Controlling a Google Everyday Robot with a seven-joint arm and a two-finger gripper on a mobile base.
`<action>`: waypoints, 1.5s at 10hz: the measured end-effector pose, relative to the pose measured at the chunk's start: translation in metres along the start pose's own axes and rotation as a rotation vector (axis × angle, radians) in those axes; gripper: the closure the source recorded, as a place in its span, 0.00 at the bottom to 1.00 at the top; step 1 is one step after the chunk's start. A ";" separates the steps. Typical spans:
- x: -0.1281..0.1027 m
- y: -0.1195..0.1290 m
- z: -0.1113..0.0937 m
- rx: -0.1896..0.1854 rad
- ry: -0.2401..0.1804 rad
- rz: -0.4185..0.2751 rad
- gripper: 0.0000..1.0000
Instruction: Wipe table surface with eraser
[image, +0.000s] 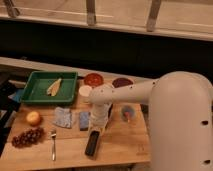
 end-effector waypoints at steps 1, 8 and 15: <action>0.010 0.007 0.007 -0.014 0.014 -0.020 1.00; -0.008 -0.074 -0.007 0.030 -0.009 0.156 1.00; -0.024 0.000 -0.012 -0.050 -0.055 0.024 1.00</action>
